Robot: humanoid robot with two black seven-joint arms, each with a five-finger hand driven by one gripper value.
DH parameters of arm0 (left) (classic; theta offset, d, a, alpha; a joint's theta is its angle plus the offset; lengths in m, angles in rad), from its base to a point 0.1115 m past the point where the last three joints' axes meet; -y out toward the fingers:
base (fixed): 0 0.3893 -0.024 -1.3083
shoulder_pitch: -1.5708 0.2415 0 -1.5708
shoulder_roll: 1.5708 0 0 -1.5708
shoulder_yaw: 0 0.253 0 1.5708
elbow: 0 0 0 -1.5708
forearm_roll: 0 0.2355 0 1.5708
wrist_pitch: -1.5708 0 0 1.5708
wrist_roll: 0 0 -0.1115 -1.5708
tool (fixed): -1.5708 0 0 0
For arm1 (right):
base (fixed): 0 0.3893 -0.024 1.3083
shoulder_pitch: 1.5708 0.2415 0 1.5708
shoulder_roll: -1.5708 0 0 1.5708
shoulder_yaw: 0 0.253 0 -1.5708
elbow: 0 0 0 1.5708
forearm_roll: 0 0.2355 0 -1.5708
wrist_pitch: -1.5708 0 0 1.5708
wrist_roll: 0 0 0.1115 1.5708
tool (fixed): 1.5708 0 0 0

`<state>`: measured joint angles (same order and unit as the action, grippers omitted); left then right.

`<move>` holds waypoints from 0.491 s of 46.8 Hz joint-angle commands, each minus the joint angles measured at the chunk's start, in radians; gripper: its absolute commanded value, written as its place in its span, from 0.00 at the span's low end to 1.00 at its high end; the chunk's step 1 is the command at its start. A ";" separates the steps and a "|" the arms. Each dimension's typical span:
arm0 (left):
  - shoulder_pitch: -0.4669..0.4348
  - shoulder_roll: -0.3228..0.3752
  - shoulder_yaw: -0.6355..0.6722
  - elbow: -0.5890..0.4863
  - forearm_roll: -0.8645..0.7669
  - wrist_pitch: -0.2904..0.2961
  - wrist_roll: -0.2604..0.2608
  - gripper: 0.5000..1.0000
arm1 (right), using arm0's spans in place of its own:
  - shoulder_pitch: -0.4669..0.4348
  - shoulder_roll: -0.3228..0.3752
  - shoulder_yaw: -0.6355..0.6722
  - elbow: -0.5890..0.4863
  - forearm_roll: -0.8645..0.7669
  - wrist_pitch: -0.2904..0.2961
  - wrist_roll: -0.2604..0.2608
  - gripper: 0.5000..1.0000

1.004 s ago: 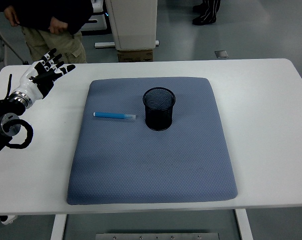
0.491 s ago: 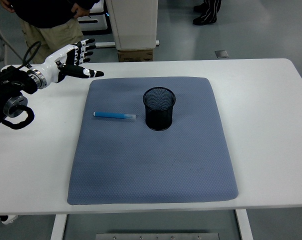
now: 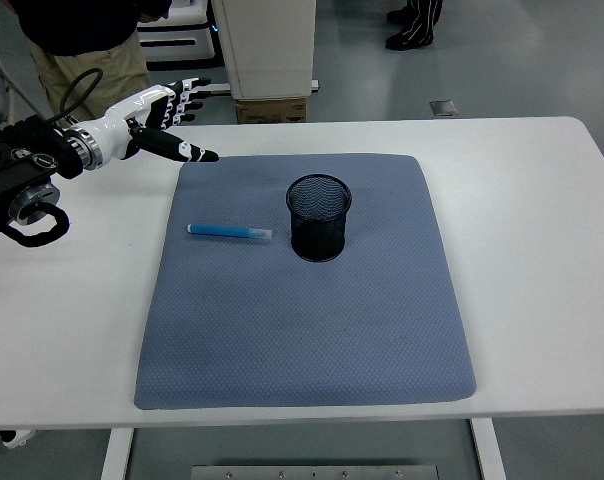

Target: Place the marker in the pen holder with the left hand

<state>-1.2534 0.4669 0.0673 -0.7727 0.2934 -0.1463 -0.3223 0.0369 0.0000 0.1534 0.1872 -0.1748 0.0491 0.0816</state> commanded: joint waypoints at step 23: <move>-0.112 -0.065 0.267 -0.004 0.335 -0.013 -0.015 1.00 | 0.000 0.000 0.000 0.000 0.000 0.000 0.001 1.00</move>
<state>-1.3644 0.4173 0.3334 -0.7797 0.5670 -0.1595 -0.3384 0.0367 0.0000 0.1534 0.1871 -0.1748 0.0491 0.0814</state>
